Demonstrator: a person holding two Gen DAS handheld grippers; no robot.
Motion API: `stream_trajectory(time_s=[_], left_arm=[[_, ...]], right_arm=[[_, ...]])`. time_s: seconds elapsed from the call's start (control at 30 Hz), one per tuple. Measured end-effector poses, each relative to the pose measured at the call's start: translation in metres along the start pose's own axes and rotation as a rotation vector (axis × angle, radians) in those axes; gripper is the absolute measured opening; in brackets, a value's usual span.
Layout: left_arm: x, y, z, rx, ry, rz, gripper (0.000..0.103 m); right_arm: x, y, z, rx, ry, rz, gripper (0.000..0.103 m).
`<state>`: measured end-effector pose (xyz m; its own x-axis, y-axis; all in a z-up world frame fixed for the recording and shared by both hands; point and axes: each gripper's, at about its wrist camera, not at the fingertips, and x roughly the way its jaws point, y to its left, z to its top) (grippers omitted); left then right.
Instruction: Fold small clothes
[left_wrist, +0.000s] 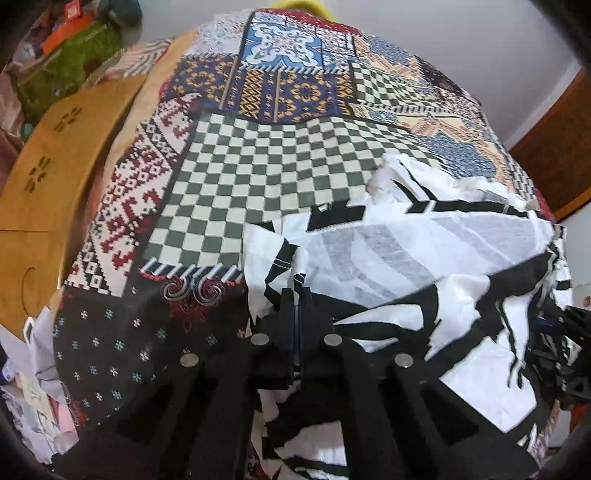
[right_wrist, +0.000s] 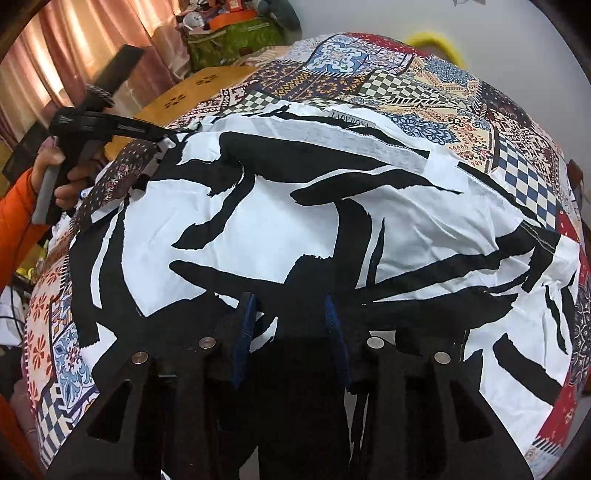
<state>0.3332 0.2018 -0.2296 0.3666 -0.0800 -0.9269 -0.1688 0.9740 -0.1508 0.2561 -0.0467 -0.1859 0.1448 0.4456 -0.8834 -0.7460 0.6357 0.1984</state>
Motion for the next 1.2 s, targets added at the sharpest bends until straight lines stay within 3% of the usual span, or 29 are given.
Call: stream_trajectory(time_s=[0.07, 0.17, 0.37, 0.47, 0.57, 0.63, 0.7, 0.8, 0.9, 1.03, 1.13, 1.2], left_arm=[[-0.010, 0.003, 0.002, -0.021, -0.054, 0.026, 0.001], [-0.030, 0.023, 0.014, -0.124, -0.136, 0.010, 0.001], [-0.034, 0.051, 0.022, -0.264, -0.141, -0.024, 0.003], [-0.044, 0.055, 0.026, -0.288, -0.167, 0.049, 0.004], [-0.059, 0.052, 0.028, -0.259, -0.189, 0.059, 0.016], [-0.062, 0.036, 0.027, -0.188, -0.175, 0.068, 0.024], [-0.059, 0.015, 0.021, -0.102, -0.154, 0.075, 0.030], [-0.042, -0.023, 0.008, 0.019, -0.102, 0.028, 0.040], [-0.023, -0.053, 0.000, 0.083, -0.066, 0.013, 0.049], [0.005, -0.085, -0.004, 0.160, -0.017, 0.039, 0.055], [0.017, -0.093, -0.007, 0.186, -0.011, 0.049, 0.063], [0.023, -0.093, -0.011, 0.196, -0.007, 0.041, 0.066]], right_arm=[[0.002, -0.005, -0.001, 0.021, -0.003, 0.023, 0.036], [0.004, -0.008, -0.006, 0.040, -0.016, 0.047, 0.036], [0.004, -0.011, -0.011, 0.064, -0.038, 0.060, 0.036], [0.003, -0.012, -0.013, 0.077, -0.043, 0.061, 0.036], [-0.002, -0.010, -0.012, 0.065, -0.030, 0.060, 0.036], [-0.011, -0.010, -0.009, 0.046, -0.038, 0.051, 0.036], [-0.025, -0.011, -0.002, 0.027, -0.082, 0.033, 0.036], [-0.042, -0.021, 0.014, 0.020, -0.148, 0.001, 0.036], [-0.043, -0.032, 0.034, 0.015, -0.178, -0.037, 0.048], [-0.019, -0.039, 0.058, -0.008, -0.121, -0.034, 0.048], [0.002, -0.035, 0.060, -0.060, -0.065, -0.038, 0.048], [0.012, -0.031, 0.054, -0.095, -0.043, -0.064, 0.042]])
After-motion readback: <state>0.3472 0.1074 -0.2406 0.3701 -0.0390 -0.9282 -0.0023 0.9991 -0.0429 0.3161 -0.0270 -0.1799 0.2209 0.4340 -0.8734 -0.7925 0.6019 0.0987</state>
